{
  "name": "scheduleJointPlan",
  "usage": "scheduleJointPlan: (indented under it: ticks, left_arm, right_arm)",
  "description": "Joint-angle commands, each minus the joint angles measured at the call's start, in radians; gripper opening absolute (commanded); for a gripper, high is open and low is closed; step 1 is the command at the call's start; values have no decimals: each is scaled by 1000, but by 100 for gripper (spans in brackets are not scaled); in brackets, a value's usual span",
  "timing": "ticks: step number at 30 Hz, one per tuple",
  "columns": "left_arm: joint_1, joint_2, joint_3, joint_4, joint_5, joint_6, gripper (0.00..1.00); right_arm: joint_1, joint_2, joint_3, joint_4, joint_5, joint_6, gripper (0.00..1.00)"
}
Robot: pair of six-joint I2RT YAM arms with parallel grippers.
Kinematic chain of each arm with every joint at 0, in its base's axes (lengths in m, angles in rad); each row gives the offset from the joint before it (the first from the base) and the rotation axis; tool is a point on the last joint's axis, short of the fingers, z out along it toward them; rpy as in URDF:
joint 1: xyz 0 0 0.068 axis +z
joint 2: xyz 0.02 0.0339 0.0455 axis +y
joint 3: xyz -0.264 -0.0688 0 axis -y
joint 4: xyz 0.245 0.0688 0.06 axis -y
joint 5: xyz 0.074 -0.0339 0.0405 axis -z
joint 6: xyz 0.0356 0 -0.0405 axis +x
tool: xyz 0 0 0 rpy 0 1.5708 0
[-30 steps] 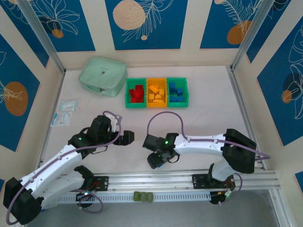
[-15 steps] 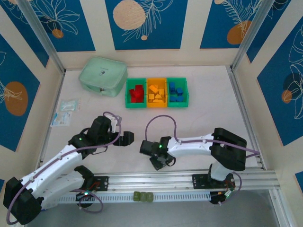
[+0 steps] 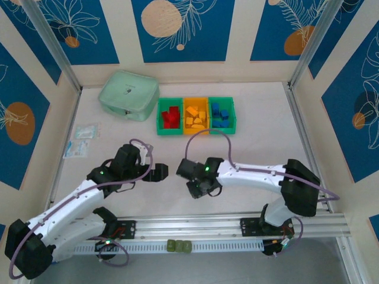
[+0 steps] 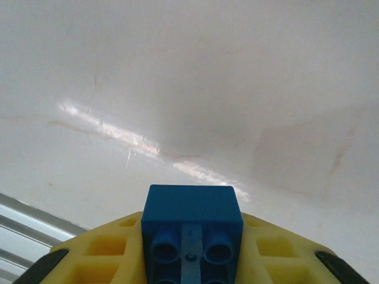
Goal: Sort the legos into containers by color
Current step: Pick up the lego from the bottom-center of the table, then place the lego in the container.
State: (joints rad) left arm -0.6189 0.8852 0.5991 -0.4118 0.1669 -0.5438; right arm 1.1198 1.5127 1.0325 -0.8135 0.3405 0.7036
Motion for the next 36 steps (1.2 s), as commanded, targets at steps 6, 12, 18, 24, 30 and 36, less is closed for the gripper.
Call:
scheduleJointPlan:
  ticks: [6,12,18,24,30,36]
  left_arm:
    - [11,69,79,95,-41,-3,99]
    - [21,156,145,139,-70,-18,99]
    - [33,272,218,189,-56,-15,99]
    - [54,358,259,242,-31,-30,99]
    - [75,402,284,278,-25,-36,99]
    - [94,408,294,289,-20,-41,99]
  right_arm:
    - [-275,-3,163,-99,31,-67,28]
    - [-444,103,304,-26,44,-158,29]
    - [-597,265,477,18,26,-220,29]
    - [-706,441,671,-11,17,-260,29]
    - [-764,564,804,-30,11,-280,31]
    - [-804,624,838,-26,-11,-273,32]
